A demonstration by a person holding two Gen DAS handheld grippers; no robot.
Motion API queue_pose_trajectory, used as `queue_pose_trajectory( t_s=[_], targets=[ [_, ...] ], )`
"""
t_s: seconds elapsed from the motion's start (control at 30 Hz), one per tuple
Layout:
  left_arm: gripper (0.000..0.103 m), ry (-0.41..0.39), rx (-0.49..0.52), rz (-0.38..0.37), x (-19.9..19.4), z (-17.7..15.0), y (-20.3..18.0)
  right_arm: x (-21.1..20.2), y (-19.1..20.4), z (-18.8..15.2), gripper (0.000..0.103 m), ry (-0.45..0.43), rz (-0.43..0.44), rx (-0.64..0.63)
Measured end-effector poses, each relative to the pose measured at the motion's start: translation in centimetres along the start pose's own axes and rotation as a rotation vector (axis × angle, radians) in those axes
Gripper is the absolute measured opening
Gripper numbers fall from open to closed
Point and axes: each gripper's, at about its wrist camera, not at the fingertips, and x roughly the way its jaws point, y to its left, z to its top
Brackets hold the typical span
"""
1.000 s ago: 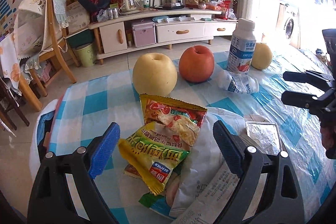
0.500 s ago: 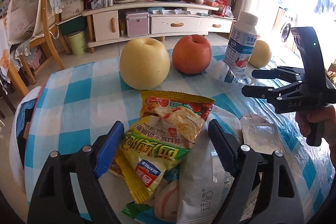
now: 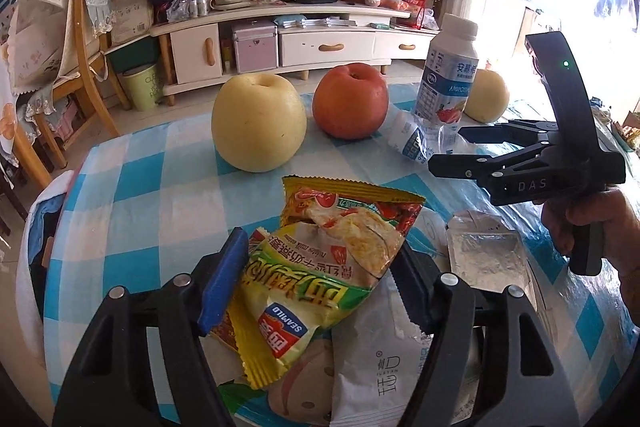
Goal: Collect trash
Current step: 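Lower the left tool onto the yellow snack bag, then grasp the crumpled white plastic bottle with the right tool while the left lifts the yellow bag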
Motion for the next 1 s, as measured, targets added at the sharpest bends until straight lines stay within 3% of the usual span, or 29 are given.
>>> queue_pose_trajectory(
  t_s=[0.1,0.23,0.37,0.43,0.5,0.63,0.73,1.0],
  targets=[
    [0.083,0.002,0.0,-0.027,-0.1,0.0,-0.2,0.1,-0.3,0.2,0.086,0.0,0.011,0.014],
    [0.084,0.006,0.01,-0.021,0.2,0.1,-0.6,0.4,-0.3,0.3,0.062,0.016,0.023,0.013],
    [0.083,-0.008,-0.031,-0.058,0.0,0.1,-0.3,0.0,0.1,0.2,0.054,-0.001,0.025,-0.003],
    [0.076,-0.009,-0.051,-0.067,0.1,0.0,-0.2,-0.1,0.4,0.2,0.042,-0.01,0.027,-0.02],
    [0.065,-0.004,-0.068,-0.059,0.3,0.0,-0.1,-0.2,0.7,0.0,0.041,-0.009,0.018,-0.044],
    [0.058,0.003,-0.098,-0.066,0.4,-0.3,-0.3,-0.3,1.5,-0.3,0.037,-0.006,0.023,-0.072],
    [0.053,0.014,-0.094,-0.09,0.4,-0.5,-1.3,-0.1,2.0,-0.6,0.025,0.017,0.077,-0.071],
    [0.047,0.022,-0.079,-0.161,-0.2,-1.6,-4.4,-1.3,3.3,-2.0,0.025,0.035,0.139,-0.09]
  ],
)
